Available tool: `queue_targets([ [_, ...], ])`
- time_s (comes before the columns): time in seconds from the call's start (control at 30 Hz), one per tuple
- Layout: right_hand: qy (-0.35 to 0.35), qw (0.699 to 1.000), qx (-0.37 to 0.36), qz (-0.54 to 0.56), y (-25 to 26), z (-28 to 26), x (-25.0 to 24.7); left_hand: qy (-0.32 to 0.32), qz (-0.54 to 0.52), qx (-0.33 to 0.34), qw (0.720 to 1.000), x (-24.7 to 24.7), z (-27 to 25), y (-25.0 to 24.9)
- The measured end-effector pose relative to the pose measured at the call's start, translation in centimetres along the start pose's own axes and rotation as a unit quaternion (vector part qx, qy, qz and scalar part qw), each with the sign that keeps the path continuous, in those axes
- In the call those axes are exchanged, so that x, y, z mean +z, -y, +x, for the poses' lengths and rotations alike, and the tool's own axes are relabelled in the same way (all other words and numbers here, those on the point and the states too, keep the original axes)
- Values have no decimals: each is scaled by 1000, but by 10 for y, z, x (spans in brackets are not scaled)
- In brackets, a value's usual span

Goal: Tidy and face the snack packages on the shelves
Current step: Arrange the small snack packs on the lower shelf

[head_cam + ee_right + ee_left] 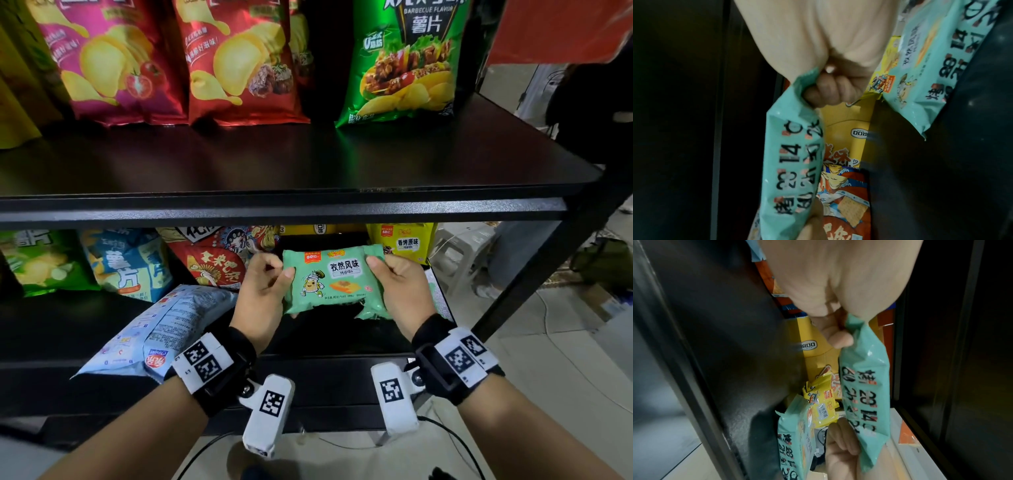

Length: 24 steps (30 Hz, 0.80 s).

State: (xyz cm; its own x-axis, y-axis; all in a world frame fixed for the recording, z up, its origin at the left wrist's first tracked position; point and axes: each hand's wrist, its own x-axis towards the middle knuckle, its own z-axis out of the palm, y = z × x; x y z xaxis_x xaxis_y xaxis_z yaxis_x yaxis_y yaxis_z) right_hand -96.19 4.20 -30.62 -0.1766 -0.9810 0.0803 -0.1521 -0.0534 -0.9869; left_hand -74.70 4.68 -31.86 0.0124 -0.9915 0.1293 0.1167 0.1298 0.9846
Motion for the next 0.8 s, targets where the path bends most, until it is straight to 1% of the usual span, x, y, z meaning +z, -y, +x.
queue_targets([
  [0.1,7,1000,9,28,-2,-1,-9,31,-5,12,999,-8,0,-2],
  [0.2,28,998,-7,49,1,-2,-14,54,-24,-5,998,-9,-2,-6],
  [0.27,43,997,1,67,5,-4,-17,59,-29,-13,998,-10,-2,-8],
  [0.33,61,988,37,137,8,-4,-23,51,18,0,999,-11,-1,-11],
  [0.37,78,980,54,176,9,-4,-26,44,45,12,998,-11,0,-12],
  [0.4,101,975,62,191,9,-3,-30,32,60,18,997,-11,1,-13],
  [0.43,126,976,59,166,9,-3,-33,15,63,21,998,-11,3,-14],
  [0.5,170,984,29,39,12,-4,-32,-7,75,38,996,-10,7,-17],
  [0.53,179,984,9,-16,13,-5,-31,-5,94,56,994,-9,9,-20],
  [0.57,181,983,-4,-44,14,-6,-29,0,117,72,991,-7,11,-22],
  [0.6,173,984,-4,-42,14,-7,-28,6,134,79,988,-6,12,-24],
  [0.67,143,989,-3,-30,12,-7,-27,15,143,71,987,-4,14,-28],
  [0.73,126,991,-4,-43,12,-8,-27,16,104,49,993,-4,14,-29],
  [0.8,123,992,3,-28,12,-9,-25,0,71,39,997,-3,14,-27],
])
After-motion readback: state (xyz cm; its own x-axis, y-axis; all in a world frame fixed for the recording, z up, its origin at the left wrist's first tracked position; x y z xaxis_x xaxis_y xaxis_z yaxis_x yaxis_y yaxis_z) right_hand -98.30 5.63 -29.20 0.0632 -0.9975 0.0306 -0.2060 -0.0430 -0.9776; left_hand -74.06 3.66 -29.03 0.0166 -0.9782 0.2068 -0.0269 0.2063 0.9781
